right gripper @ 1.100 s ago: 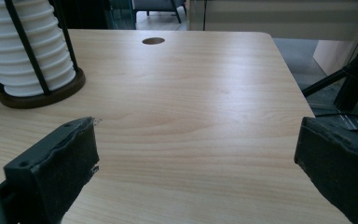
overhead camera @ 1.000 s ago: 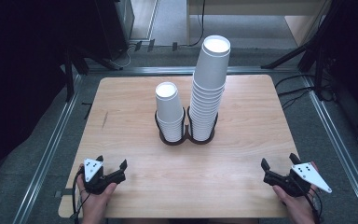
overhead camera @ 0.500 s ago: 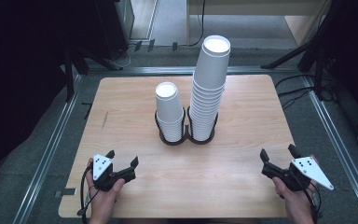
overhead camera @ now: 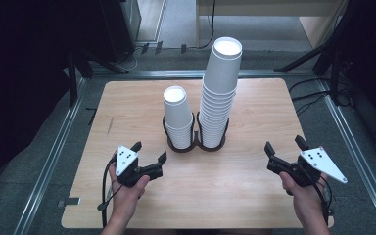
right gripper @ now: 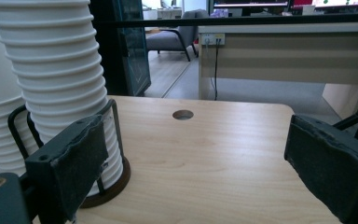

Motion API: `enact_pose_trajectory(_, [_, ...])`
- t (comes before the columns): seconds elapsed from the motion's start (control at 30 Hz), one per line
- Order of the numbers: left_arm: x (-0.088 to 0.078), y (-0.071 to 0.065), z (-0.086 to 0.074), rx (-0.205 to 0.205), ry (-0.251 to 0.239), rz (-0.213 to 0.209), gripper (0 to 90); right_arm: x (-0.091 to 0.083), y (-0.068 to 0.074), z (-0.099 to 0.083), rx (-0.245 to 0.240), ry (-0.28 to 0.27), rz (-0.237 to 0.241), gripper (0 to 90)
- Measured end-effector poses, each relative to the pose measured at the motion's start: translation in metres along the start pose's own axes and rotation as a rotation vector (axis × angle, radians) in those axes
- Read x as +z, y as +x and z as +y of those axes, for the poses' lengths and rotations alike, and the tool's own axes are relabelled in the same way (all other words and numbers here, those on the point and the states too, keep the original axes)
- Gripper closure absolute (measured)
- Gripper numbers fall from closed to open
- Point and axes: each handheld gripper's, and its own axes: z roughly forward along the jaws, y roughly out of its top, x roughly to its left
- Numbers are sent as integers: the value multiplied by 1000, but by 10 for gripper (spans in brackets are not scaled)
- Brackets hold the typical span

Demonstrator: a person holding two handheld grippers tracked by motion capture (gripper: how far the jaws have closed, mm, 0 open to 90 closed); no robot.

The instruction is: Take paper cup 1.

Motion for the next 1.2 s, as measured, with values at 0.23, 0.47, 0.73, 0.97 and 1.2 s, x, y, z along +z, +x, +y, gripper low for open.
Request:
enact_pose_trajectory(0.23, [16, -27, 17, 40, -24, -27, 76, 11, 16, 23, -13, -17, 9, 58])
enact_pose_trajectory(0.47, [24, -42, 22, 75, -44, -50, 76, 18, 32, 41, -24, -45, 54, 59])
enact_pose_trajectory(0.73, [38, -61, 33, 83, -58, -68, 76, 25, 49, 69, -38, -79, 86, 60])
enact_pose_trajectory(0.97, [52, -78, 44, 107, -87, -79, 76, 37, 64, 99, -31, -102, 129, 51])
enact_pose_trajectory(1.2, [65, -91, 52, 117, -106, -84, 76, 48, 77, 111, -50, -100, 154, 42])
